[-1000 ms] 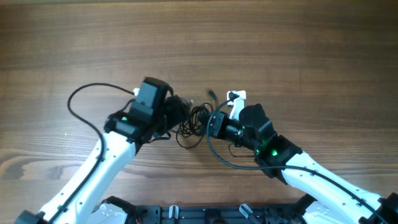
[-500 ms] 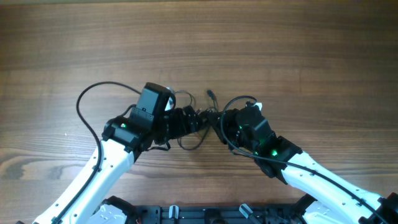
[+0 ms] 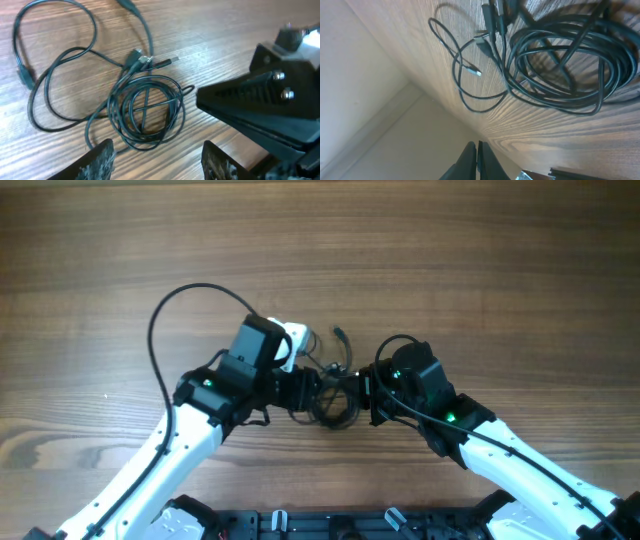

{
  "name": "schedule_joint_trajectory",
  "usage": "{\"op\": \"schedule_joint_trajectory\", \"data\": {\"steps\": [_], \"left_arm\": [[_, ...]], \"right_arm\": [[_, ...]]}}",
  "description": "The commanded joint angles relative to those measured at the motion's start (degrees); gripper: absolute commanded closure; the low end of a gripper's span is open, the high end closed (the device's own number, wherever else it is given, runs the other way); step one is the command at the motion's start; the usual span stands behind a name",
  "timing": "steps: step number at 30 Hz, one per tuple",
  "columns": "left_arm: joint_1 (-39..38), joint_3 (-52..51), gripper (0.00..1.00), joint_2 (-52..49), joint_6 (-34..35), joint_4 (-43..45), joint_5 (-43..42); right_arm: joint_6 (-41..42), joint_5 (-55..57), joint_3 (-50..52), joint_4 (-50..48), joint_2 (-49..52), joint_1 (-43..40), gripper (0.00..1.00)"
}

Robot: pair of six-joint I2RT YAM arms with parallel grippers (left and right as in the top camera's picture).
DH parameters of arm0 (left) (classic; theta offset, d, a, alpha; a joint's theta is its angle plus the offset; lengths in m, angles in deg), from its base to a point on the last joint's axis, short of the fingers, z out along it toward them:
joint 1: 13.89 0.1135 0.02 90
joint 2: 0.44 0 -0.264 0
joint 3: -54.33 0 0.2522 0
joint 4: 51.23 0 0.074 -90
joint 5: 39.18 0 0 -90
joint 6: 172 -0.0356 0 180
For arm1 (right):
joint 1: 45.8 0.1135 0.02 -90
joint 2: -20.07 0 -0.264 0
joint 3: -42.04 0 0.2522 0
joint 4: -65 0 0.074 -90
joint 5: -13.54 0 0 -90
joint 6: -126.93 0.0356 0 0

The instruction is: Untangle cables

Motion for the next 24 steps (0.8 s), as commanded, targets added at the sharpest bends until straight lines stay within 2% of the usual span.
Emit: {"op": "schedule_joint_trajectory", "data": {"steps": [1,2,3,4,5,6,7,9,10,12,13,15,17,19,22,23,24], "left_arm": [[-4.39,0.68,0.40,-2.91,-7.10,1.66,3.54],[-5.40,0.68,0.37,-3.87,-7.06,1.64,5.97],[-6.16,0.68,0.33,-4.96,-6.80,1.57,7.72],[-6.56,0.68,0.31,-5.70,-6.38,1.60,8.11],[-6.97,0.68,0.30,-7.30,-2.91,1.66,8.11],[-7.02,0.68,0.29,-8.59,1.81,1.60,8.11],[-7.02,0.68,0.29,-9.27,5.05,1.55,8.09],[-7.02,0.68,0.29,-10.51,12.72,1.53,8.09],[-7.02,0.68,0.31,-11.08,18.75,1.33,8.09],[-7.30,0.68,0.31,-12.74,34.18,-0.81,8.09],[-8.52,0.50,0.32,-14.69,45.27,-1.40,8.09],[-10.08,0.46,0.37,-17.33,53.77,-0.24,8.11],[-11.41,0.46,0.48,-20.63,60.04,1.03,8.13],[-12.09,0.46,0.54,-24.30,64.70,1.86,9.09],[-12.11,0.46,0.58,-29.18,66.90,2.29,10.19],[-12.15,0.46,0.63,-30.03,66.90,2.93,9.68],[-12.17,0.46,0.85,-30.27,66.84,3.41,9.25]], "right_arm": [[-1.33,-0.15,-0.28,0.11,0.17,-0.26,0.91],[-5.20,1.75,-0.28,0.13,0.17,-0.28,0.85],[-14.14,5.44,-0.28,0.57,0.17,-0.66,0.62],[-22.53,8.46,-0.28,1.05,0.17,-1.27,0.50],[-36.98,10.54,-0.28,1.64,0.11,-2.89,0.31],[-50.14,9.75,-0.28,2.93,-0.33,-5.14,0.05],[-54.49,9.40,-0.28,4.26,-0.70,-6.16,0.01],[-60.87,9.70,-0.28,10.21,-2.73,-9.64,0.00],[-62.88,9.92,-0.28,13.44,-4.07,-11.78,0.00],[-64.76,9.88,-0.28,18.75,-7.15,-16.31,0.00],[-64.76,9.86,-0.28,21.49,-9.40,-18.40,0.00],[-64.81,9.84,-0.28,22.58,-10.73,-18.73,0.00],[-64.74,9.40,-0.28,23.23,-11.19,-18.73,0.00],[-64.76,9.42,-0.28,24.50,-11.15,-18.73,0.00],[-66.27,9.40,-0.28,26.36,-11.15,-18.73,0.00],[-66.49,9.42,-0.28,26.77,-11.17,-18.73,0.00],[-66.47,9.38,-0.28,27.08,-11.17,-18.73,0.00]]}}
